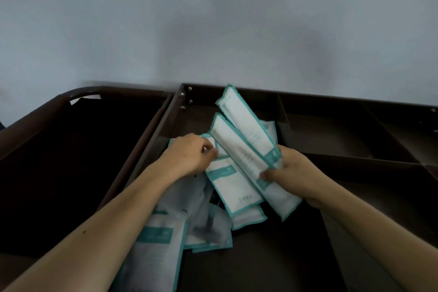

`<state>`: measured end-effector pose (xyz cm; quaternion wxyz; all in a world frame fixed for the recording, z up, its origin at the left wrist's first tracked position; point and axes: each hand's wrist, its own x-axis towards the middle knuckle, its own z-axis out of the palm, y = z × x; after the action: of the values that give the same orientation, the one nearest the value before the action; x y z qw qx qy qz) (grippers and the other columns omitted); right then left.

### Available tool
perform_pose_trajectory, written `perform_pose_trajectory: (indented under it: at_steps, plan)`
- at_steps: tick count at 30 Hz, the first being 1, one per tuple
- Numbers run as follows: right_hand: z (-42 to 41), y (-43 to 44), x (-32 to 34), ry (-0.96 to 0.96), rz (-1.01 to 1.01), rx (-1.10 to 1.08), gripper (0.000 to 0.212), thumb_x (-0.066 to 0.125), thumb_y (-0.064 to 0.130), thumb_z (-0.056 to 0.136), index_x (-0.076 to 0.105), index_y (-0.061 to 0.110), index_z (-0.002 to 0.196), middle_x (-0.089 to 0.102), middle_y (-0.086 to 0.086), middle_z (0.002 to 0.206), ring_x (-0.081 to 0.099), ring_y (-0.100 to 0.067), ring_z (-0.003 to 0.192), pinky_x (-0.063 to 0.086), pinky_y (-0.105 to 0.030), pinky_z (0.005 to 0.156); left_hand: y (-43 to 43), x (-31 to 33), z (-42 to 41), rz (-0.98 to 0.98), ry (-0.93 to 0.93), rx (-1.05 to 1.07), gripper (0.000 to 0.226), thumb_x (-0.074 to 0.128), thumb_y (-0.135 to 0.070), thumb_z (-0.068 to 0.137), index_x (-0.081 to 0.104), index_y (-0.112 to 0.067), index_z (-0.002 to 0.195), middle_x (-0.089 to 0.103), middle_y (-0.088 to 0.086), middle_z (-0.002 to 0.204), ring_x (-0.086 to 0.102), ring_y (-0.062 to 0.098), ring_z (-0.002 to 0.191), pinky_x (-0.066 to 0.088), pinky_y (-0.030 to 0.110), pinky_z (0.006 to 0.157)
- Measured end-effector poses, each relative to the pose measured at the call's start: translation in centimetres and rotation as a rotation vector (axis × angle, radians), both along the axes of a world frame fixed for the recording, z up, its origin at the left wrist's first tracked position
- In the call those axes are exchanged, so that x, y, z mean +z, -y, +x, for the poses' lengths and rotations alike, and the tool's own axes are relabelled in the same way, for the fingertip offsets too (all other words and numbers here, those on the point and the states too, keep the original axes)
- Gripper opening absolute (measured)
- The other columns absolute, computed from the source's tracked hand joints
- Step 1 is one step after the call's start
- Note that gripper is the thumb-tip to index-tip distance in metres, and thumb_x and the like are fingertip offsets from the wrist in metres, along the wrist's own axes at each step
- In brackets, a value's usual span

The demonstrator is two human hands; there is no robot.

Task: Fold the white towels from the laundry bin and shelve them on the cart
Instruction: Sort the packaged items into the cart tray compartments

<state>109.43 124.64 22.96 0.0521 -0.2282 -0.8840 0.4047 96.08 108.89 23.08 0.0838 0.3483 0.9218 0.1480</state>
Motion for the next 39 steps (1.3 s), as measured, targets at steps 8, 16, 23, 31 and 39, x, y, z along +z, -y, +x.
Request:
perform_pose_trajectory:
  at_steps: [8,16,23,31,39]
  plan:
    - [0.4,1.0,0.3,-0.235,-0.729,0.04,0.02,0.059,-0.004,0.083,0.065,0.012,0.092,0.074,0.0,0.079,0.07,-0.011,0.068,0.055,-0.022,0.058,-2.2,0.7,2.2,0.885,1.124,0.116,0.046,0.063,-0.042,0.068,0.065,-0.012,0.102,0.071,0.005,0.097,0.067,0.016,0.086,0.053,0.029,0.082]
    - [0.3,1.9,-0.3,0.065,-0.424,0.241,0.025,0.052,0.034,0.091,0.068,0.018,0.079,0.073,0.006,0.078,0.068,-0.01,0.076,0.055,-0.027,0.074,-3.1,0.4,2.6,0.999,1.21,0.348,0.018,0.064,0.003,0.08,0.066,-0.002,0.097,0.07,0.018,0.093,0.068,0.023,0.065,0.058,0.034,0.058]
    - [-4.1,-0.5,-0.2,0.003,-0.221,0.004,0.009,0.061,0.018,0.09,0.065,0.011,0.086,0.063,-0.007,0.087,0.06,-0.015,0.078,0.054,-0.03,0.079,0.7,1.8,-1.5,1.174,0.923,0.493,0.017,0.061,0.005,0.083,0.064,-0.004,0.097,0.069,0.005,0.069,0.064,0.01,0.046,0.054,0.023,0.046]
    - [-11.8,1.4,-0.8,0.314,0.446,0.098,0.071,0.059,0.051,0.085,0.037,0.0,0.129,0.052,-0.018,0.13,0.049,-0.032,0.12,0.04,-0.032,0.092,1.2,1.1,-2.3,1.035,0.76,0.486,0.026,0.062,0.004,0.084,0.059,-0.002,0.109,0.066,0.016,0.099,0.063,0.023,0.074,0.053,0.028,0.063]
    - [-13.9,3.4,-1.7,0.493,0.371,0.138,0.102,0.068,0.041,0.081,-0.006,0.026,0.15,0.008,-0.02,0.153,0.024,-0.042,0.137,0.028,-0.045,0.112,1.5,1.1,-2.9,1.058,0.785,0.473,0.025,0.06,0.002,0.086,0.059,-0.004,0.11,0.066,0.012,0.094,0.063,0.018,0.07,0.054,0.025,0.056]
